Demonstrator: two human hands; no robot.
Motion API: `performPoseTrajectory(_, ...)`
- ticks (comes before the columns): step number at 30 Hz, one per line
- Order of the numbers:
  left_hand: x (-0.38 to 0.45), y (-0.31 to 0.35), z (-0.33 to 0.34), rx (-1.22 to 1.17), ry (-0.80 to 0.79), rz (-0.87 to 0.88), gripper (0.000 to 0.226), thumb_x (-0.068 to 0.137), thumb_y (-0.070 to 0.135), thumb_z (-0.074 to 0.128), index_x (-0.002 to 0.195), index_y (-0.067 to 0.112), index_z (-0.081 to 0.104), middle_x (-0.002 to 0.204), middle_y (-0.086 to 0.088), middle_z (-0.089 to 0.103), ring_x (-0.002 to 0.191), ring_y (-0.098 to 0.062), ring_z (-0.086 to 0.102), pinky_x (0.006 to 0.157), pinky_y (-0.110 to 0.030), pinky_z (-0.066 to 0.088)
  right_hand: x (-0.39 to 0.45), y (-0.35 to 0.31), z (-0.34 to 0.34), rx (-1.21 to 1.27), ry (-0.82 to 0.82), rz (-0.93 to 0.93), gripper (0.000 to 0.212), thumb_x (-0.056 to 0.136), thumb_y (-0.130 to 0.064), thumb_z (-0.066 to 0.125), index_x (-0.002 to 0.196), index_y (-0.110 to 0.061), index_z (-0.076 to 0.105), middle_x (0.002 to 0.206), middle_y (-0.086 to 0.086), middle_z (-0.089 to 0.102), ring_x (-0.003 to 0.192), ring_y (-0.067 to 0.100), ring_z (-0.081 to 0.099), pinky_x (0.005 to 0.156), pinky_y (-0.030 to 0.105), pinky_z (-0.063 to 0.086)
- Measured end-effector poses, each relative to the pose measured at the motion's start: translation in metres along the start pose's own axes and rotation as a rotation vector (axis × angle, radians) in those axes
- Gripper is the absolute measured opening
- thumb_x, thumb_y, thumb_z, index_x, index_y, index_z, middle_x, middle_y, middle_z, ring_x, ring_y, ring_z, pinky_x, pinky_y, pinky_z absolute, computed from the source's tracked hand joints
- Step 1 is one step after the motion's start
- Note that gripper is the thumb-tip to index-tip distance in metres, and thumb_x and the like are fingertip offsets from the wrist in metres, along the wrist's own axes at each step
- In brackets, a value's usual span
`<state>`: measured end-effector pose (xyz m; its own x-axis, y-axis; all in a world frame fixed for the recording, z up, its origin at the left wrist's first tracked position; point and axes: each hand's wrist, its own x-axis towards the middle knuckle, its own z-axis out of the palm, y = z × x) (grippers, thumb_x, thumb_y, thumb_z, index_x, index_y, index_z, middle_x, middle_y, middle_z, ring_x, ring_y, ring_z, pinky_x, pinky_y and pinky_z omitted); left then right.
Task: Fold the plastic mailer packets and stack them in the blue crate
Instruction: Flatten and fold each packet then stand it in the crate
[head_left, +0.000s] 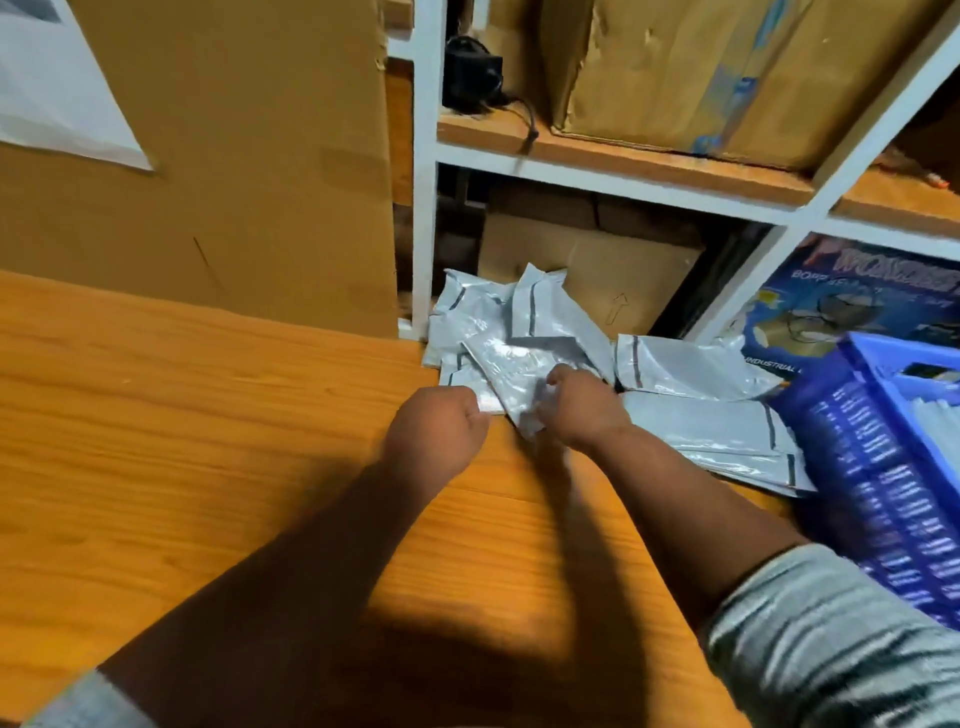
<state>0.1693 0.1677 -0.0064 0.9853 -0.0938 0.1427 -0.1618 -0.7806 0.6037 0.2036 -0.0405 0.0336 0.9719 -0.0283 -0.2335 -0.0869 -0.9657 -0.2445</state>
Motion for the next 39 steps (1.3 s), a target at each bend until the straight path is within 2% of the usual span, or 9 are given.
performPoseTrajectory(7,0.007,-0.030,0.007,-0.087,0.064,-0.023,0.044,0.094,0.041,0.075,0.065,0.018,0.052,0.061,0.003,0.055,0.063,-0.019,0.058,0.059,-0.044,0.052,0.043,-0.023,0.025,0.039,0.121,0.142,0.082,0.085,-0.048,0.083,0.148,-0.017,0.039,0.152,0.013,0.043,0.129,0.037,0.059,0.099,0.047,0.054)
performPoseTrajectory(10,0.010,-0.028,0.004,-0.118,0.093,-0.016,0.041,0.094,0.037,0.076,0.065,0.018,0.053,0.061,0.004,0.055,0.062,-0.017,0.057,0.059,-0.046,0.052,0.043,-0.021,0.027,0.042,0.151,0.149,0.063,0.086,-0.047,0.082,0.135,-0.018,0.056,0.140,0.012,0.055,0.119,0.034,0.065,0.094,0.042,0.054)
performPoseTrajectory(13,0.006,-0.017,-0.002,-0.159,0.158,0.060,0.028,0.093,0.034,0.076,0.073,0.023,0.059,0.071,0.008,0.059,0.069,-0.015,0.060,0.062,-0.044,0.052,0.013,-0.008,0.024,-0.109,0.321,-0.027,0.021,0.086,-0.035,0.072,0.099,-0.022,0.062,0.113,0.008,0.061,0.101,0.036,0.062,0.072,0.038,0.047)
performPoseTrajectory(16,-0.016,-0.001,0.001,-0.235,0.229,0.155,0.011,0.093,0.026,0.074,0.093,0.021,0.065,0.093,0.007,0.061,0.081,-0.018,0.064,0.068,-0.041,0.053,-0.035,0.020,0.025,-0.203,0.379,-0.198,0.026,0.077,-0.031,0.074,0.097,-0.021,0.060,0.107,0.005,0.057,0.098,0.035,0.053,0.070,0.040,0.043)
performPoseTrajectory(19,-0.044,0.013,0.015,-0.235,0.225,0.247,0.020,0.092,0.022,0.071,0.109,0.014,0.066,0.110,-0.003,0.060,0.099,-0.028,0.062,0.079,-0.043,0.053,-0.091,0.057,0.038,-0.193,0.301,-0.370,0.027,0.083,-0.016,0.072,0.103,-0.017,0.054,0.115,0.009,0.058,0.100,0.036,0.055,0.080,0.048,0.048)
performPoseTrajectory(25,-0.103,0.030,0.063,-0.049,-0.048,0.427,0.028,0.097,0.035,0.064,0.116,0.014,0.069,0.118,-0.003,0.061,0.111,-0.030,0.057,0.093,-0.049,0.051,-0.176,0.148,0.087,-0.224,-0.050,-0.424,0.069,0.083,-0.029,0.062,0.149,-0.011,0.048,0.161,0.012,0.048,0.150,0.031,0.042,0.122,0.054,0.033)
performPoseTrajectory(29,-0.129,0.049,0.089,0.054,-0.132,0.385,0.037,0.101,0.041,0.058,0.122,0.012,0.067,0.124,-0.006,0.062,0.119,-0.033,0.057,0.101,-0.052,0.048,-0.200,0.183,0.094,-0.138,-0.070,-0.449,0.060,0.087,-0.033,0.047,0.143,-0.013,0.051,0.170,0.008,0.036,0.159,0.027,0.029,0.125,0.061,0.028)
performPoseTrajectory(33,-0.164,0.079,0.114,0.103,-0.061,0.239,0.045,0.106,0.035,0.046,0.135,0.004,0.062,0.147,-0.020,0.057,0.142,-0.040,0.048,0.118,-0.055,0.040,-0.219,0.212,0.098,-0.084,-0.030,-0.511,0.047,0.090,-0.035,0.052,0.134,-0.019,0.054,0.170,0.006,0.035,0.160,0.025,0.027,0.127,0.062,0.020)
performPoseTrajectory(39,-0.190,0.115,0.159,0.352,-0.165,-0.130,0.068,0.110,0.044,0.020,0.170,0.011,0.020,0.179,-0.014,0.006,0.166,-0.033,0.000,0.133,-0.056,0.006,-0.232,0.204,0.101,0.057,0.164,-0.422,0.037,0.109,-0.053,0.044,0.129,-0.026,0.058,0.158,0.003,0.048,0.151,0.026,0.041,0.124,0.065,0.020)
